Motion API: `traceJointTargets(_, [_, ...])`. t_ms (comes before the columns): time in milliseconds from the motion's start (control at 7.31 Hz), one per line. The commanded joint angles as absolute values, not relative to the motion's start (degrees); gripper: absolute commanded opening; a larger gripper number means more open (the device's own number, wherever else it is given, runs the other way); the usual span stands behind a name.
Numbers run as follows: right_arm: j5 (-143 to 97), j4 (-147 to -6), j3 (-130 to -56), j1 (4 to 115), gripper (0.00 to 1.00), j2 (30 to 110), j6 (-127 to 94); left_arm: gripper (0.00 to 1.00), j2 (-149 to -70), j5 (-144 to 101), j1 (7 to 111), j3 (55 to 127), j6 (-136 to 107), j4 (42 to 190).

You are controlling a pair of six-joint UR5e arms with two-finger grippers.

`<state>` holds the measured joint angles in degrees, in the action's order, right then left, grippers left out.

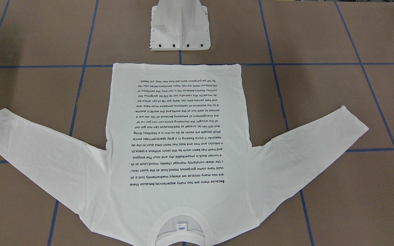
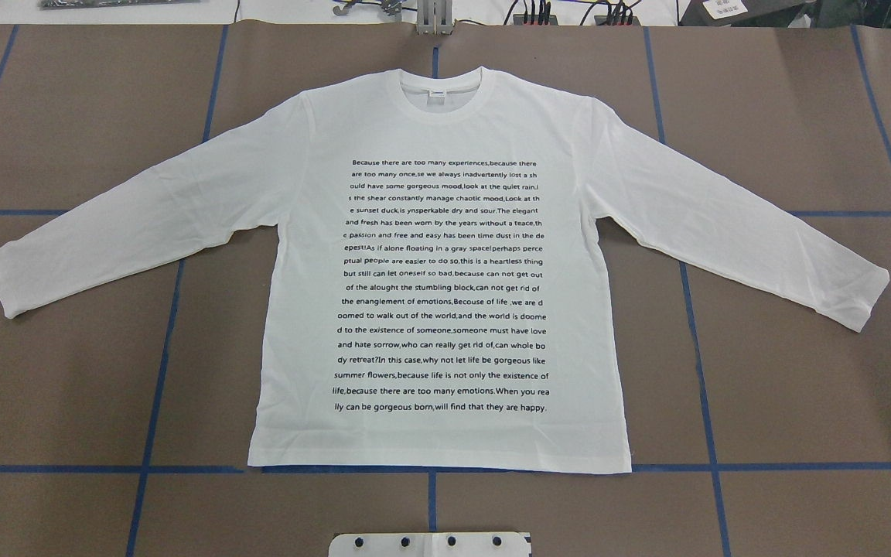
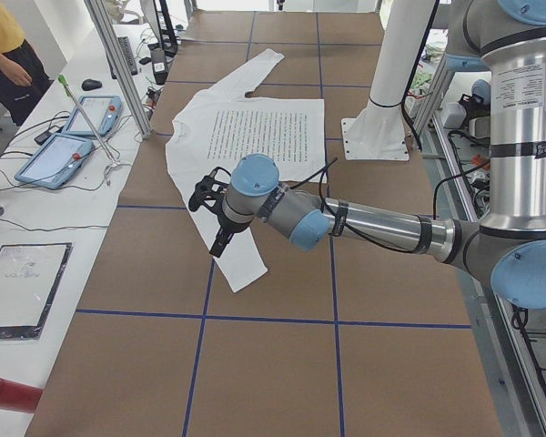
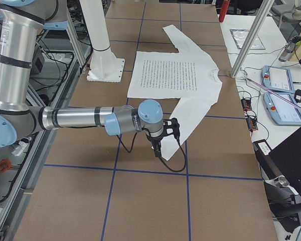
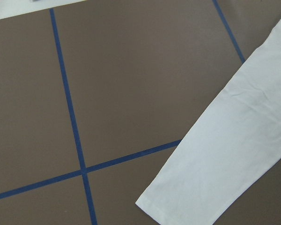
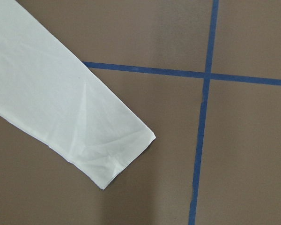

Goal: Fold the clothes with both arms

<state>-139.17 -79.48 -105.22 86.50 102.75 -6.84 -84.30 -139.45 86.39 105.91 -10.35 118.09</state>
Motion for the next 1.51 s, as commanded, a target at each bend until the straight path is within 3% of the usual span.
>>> traceJointTargets(0, [-139.0, -74.5, -98.5, 85.8, 0.98, 101.3, -13.6, 1.0, -84.6, -140.4, 85.2, 105.8, -10.5, 121.6])
traceJointTargets(684, [-135.6, -49.9, -83.9, 73.4, 0.95, 94.8, -39.5, 1.0, -85.3, -144.5, 83.1, 106.2, -11.0, 121.5])
traceJointTargets(1368, [-133.3, -49.5, -79.6, 68.1, 0.89, 92.6, -39.7, 1.0, -86.3, -144.5, 82.6, 105.4, -11.0, 121.1])
